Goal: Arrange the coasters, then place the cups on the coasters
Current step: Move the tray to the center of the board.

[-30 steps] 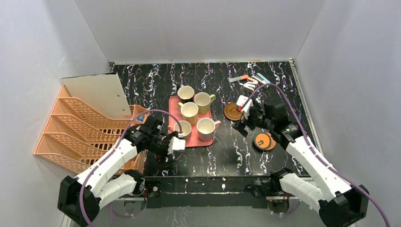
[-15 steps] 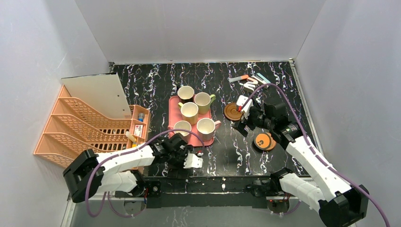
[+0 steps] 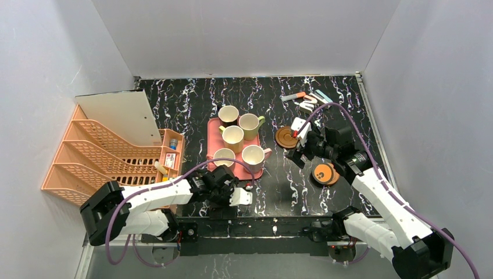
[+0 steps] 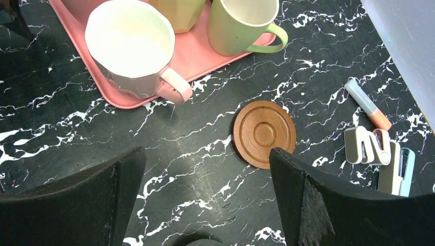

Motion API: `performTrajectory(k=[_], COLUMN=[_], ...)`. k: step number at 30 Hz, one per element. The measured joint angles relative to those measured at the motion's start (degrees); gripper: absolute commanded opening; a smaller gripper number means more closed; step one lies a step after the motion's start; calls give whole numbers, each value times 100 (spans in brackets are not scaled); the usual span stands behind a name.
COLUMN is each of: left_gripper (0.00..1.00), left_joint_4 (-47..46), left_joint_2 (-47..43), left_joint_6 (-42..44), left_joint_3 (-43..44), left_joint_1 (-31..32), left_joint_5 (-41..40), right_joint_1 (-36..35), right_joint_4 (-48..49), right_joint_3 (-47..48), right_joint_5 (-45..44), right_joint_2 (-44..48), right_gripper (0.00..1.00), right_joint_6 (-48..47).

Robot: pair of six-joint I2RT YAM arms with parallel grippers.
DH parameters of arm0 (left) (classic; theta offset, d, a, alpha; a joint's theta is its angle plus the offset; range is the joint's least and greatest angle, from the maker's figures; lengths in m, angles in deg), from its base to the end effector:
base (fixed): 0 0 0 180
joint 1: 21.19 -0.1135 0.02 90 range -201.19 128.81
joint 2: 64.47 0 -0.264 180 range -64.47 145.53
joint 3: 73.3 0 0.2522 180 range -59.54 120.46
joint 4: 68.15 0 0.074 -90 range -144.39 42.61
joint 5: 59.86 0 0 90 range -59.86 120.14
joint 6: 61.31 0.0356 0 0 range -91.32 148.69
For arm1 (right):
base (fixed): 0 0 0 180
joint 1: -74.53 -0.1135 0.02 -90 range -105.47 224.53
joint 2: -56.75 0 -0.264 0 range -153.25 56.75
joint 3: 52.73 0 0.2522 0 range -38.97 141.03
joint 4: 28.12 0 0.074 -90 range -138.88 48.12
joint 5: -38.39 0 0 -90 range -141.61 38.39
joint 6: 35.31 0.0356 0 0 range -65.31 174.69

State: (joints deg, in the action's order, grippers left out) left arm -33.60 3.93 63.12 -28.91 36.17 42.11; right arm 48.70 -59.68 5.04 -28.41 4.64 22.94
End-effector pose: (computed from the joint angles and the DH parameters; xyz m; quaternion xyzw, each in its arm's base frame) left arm 0.1070 -0.1808 0.1635 0.7071 0.6460 -0.1519 0.2441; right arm 0.1783 0.1019 0.3001 -0.4934 0.6763 0.1434 0.5279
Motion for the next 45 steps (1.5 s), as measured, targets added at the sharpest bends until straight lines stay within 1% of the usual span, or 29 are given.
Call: performTrajectory(k=[15,18,25,29,34,42,45], left_gripper=[98,98,98,98,98,98,98], left_joint_4=[26,61,-195,-236,-155,0,-46], left_joint_2=[31,33,35,186,442,592,780], left_joint_6=[-101,-72,7,52,149,284,275], left_joint_3=[55,140,634,651,651,651,649], left_joint_1=[20,-70,-393,-402,-402,-402,-402], left_joint_5=[4,129,199,197,389,643,599], right_joint_1=[0,0,0,0,0,0,0], right_joint_4=[4,-2,0,0,0,0,0], right_joint_3=[-33,-72,-72,-72,-72,-72,-72], right_joint_5=[98,98,101,103,103,101,103], right_joint_2=[17,28,31,31,31,31,26], right_gripper=[99,99,99,99,99,99,99], right_joint_6=[0,0,-2,-2,-4,-9,-13])
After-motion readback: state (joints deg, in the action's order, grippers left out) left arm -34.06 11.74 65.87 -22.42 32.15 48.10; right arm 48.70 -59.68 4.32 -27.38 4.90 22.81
